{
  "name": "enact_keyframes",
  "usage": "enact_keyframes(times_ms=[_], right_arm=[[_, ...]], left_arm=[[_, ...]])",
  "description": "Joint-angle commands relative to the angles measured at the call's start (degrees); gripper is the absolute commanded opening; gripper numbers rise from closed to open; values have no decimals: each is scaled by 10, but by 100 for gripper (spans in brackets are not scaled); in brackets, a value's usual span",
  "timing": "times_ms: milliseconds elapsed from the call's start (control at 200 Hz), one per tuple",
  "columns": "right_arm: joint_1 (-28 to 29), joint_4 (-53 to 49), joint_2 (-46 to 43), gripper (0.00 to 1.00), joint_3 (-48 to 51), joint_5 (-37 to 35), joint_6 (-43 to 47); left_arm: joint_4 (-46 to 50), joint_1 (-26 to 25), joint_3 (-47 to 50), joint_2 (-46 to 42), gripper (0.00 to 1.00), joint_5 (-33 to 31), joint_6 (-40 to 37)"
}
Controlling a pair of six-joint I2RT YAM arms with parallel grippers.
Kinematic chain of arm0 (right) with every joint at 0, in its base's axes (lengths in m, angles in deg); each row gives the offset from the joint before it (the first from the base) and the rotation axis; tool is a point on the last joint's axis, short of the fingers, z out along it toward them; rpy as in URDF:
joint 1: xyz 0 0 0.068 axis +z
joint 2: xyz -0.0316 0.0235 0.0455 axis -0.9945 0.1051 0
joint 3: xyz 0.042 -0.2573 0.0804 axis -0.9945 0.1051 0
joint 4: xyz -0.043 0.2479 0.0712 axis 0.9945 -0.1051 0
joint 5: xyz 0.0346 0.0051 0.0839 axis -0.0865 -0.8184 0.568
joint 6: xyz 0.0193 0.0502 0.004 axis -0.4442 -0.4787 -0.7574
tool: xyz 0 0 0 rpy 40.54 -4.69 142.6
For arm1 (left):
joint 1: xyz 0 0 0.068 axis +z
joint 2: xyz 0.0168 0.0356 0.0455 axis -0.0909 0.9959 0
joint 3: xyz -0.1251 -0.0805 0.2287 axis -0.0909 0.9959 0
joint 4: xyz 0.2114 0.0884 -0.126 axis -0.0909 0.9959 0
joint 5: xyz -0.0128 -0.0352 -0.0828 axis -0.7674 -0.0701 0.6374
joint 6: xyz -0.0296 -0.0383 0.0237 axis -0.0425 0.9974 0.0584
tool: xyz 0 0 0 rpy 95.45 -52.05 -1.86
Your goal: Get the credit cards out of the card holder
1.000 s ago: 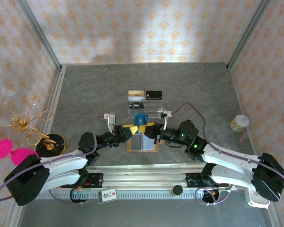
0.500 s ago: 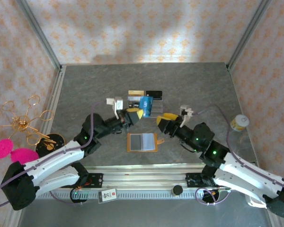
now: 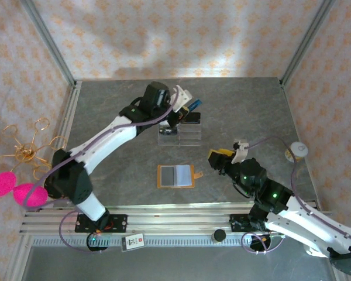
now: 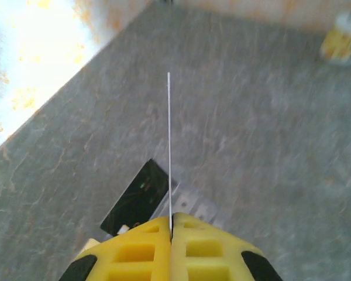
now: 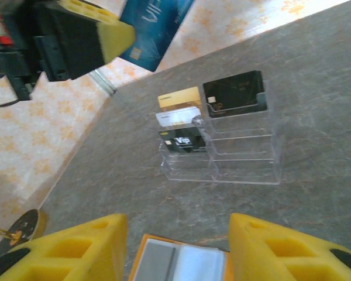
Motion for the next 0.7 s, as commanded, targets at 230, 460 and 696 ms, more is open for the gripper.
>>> enact_keyframes(times_ms=[230, 460, 696], right_arm=[[0, -50, 26, 48, -14, -88, -19], [-3, -41, 83, 47, -45, -110, 8], [-45, -34, 81, 47, -43, -76, 19]], left_arm=[[179, -4, -145, 168, 0, 6, -180], [156, -5, -132, 182, 0, 3, -198], [178, -4, -154, 206, 0, 4, -213]])
